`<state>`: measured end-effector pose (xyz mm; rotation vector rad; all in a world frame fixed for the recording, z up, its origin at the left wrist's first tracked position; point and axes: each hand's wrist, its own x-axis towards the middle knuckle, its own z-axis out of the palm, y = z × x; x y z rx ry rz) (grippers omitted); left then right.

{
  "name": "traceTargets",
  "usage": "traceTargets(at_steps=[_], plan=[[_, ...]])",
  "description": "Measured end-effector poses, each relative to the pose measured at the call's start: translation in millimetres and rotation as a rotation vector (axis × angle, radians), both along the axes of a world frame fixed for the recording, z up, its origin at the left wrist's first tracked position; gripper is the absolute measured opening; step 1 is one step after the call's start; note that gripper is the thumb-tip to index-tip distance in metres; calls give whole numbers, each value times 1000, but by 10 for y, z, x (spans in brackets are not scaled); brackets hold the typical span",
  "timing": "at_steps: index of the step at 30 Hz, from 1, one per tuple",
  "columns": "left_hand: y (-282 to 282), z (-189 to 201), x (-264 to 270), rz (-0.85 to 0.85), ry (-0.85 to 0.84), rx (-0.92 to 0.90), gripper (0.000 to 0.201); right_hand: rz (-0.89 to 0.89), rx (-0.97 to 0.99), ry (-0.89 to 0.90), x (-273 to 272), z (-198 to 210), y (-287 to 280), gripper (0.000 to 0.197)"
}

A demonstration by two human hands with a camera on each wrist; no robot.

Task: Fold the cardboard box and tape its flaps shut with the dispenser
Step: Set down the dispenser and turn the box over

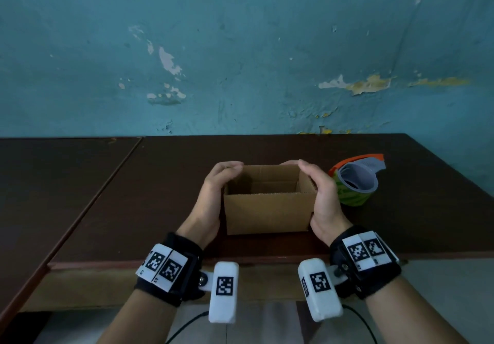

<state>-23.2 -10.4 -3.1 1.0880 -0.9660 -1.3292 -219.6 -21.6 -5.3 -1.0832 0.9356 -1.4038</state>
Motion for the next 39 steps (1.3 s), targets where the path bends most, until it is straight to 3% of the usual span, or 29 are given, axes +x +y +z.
traceTargets(at_steps=[5,16,25,31,39], plan=[[-54,-19,70,69,117,-7,61,-22,-13,5,-29,28,-1,52],[-137,10,188,203,148,-36,45,-118,-77,63,-130,139,-37,50],[-129,-11,141,131,151,-18,51,-97,-33,52,-141,173,-9,51],[-82,11,98,15,2,18,36,-1,104,-150,-67,155,42,61],[-65,62,89,5,23,46,35,5,119,-229,-122,189,-17,64]])
